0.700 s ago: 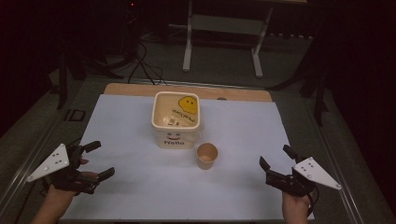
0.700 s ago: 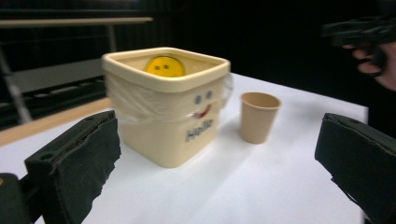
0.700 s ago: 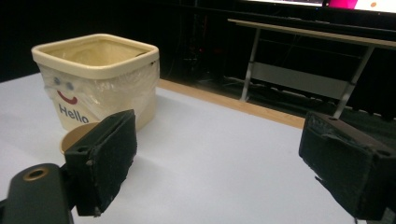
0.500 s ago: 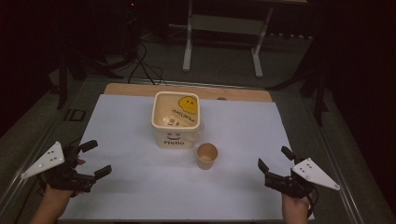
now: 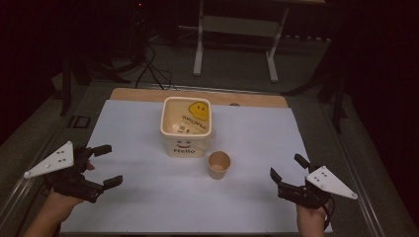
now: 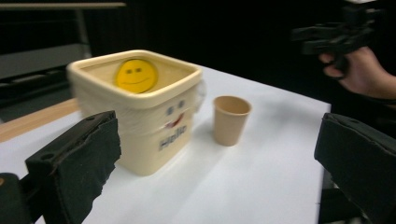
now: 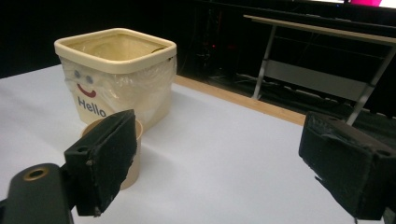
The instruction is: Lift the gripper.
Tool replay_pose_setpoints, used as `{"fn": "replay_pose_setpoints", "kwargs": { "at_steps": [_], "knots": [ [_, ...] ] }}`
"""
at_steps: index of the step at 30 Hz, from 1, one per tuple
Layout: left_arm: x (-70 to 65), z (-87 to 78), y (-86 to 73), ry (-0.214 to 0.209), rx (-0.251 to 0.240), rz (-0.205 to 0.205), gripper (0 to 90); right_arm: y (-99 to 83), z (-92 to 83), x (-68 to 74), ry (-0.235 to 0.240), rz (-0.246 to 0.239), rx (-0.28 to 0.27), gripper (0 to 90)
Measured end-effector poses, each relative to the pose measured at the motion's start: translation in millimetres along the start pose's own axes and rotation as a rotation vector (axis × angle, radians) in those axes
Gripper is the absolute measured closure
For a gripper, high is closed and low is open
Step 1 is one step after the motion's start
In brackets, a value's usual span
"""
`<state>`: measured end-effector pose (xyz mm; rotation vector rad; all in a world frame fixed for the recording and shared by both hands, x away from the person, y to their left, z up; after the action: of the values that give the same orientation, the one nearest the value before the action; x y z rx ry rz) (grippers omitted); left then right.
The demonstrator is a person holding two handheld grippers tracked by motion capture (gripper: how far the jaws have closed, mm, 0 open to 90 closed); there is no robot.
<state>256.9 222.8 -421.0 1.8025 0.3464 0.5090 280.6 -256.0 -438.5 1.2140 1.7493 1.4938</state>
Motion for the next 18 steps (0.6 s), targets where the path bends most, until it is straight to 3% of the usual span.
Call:
{"fn": "replay_pose_setpoints", "kwargs": {
  "at_steps": [7, 8, 18],
  "knots": [
    [6.1, 14.0, 24.7, -0.066, 0.029, 0.024, 1.9, -0.8, 1.2, 0.0, 0.013, 0.012, 0.014, 11.4],
    [7.6, 16.6, 28.9, -0.061, 0.038, 0.039, 1.9, -0.7, 1.2, 0.0, 0.012, 0.011, 0.012, 11.3],
    [9.3, 40.0, 55.2, -0.155, 0.139, 0.096, 1.9, -1.2, 2.5, 1.7, 0.032, 0.016, 0.023, 11.4]
  ]
}}
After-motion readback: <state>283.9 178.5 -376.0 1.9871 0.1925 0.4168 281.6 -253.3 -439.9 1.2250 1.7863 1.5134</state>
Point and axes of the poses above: each handheld gripper's, and its own axes: z roughly forward along the jaws, y roughly out of its top, x roughly to its left, the point moved 7 cm from there along z, roughly forward along the jaws, and after that the axes turned 15 degrees about z, right-handed, at the moved point
